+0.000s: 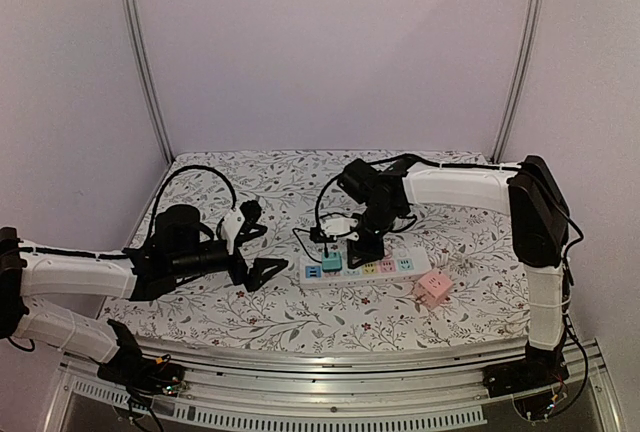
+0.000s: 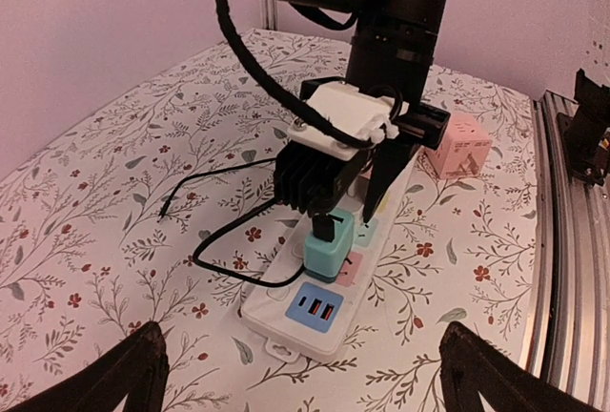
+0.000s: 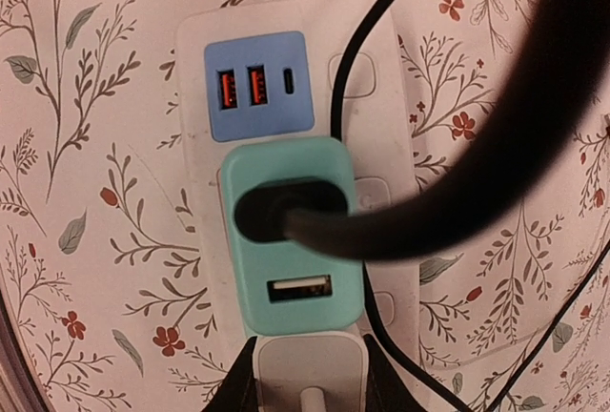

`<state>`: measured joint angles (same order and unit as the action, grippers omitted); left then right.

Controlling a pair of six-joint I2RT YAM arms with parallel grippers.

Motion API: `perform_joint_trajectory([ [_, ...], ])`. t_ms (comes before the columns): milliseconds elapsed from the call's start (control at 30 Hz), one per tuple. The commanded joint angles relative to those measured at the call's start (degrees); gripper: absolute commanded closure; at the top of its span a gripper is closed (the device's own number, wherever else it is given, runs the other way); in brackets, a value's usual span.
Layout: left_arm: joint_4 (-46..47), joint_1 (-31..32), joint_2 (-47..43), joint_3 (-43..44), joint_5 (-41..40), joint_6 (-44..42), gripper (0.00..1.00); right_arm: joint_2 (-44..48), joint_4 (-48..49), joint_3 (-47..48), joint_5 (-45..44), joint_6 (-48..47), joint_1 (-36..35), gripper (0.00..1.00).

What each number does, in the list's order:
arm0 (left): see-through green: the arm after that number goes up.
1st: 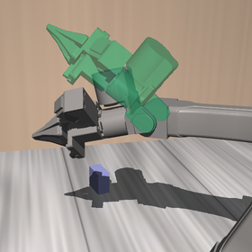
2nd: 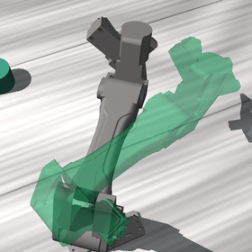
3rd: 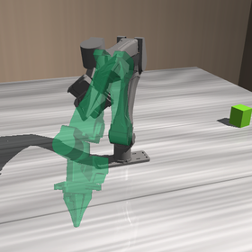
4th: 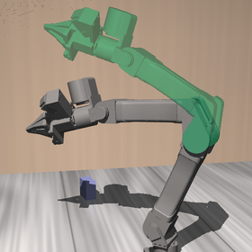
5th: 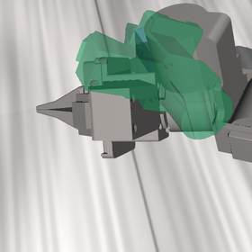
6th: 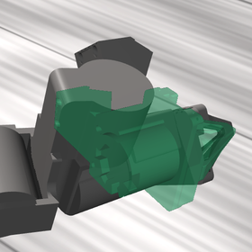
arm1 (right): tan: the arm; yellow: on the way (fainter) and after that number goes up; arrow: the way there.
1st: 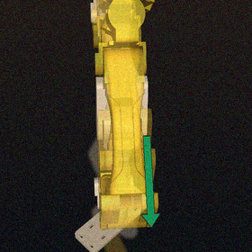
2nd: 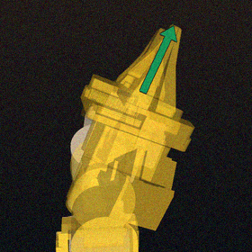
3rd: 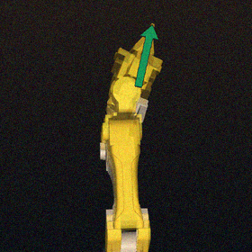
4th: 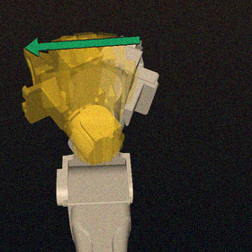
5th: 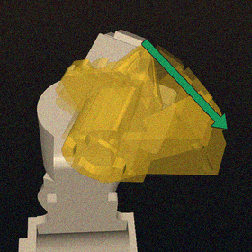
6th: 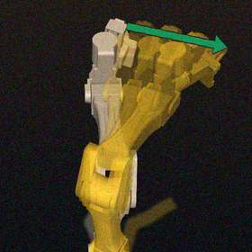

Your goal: Insert the plug

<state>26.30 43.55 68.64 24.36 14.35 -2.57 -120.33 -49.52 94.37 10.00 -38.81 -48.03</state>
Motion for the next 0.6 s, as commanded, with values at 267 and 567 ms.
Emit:
perform_joint_trajectory([
  [267,0.8,1.2,-0.5,-1.2,0.2,-0.7,0.01,-8.1,-1.9,-0.4,-8.7,2.5,-0.9,0.89],
  [567,0.9,1.4,-0.3,-1.4,0.5,-0.7,0.01,-4.5,-1.0,2.8,-3.3,6.0,-1.3,0.66],
])
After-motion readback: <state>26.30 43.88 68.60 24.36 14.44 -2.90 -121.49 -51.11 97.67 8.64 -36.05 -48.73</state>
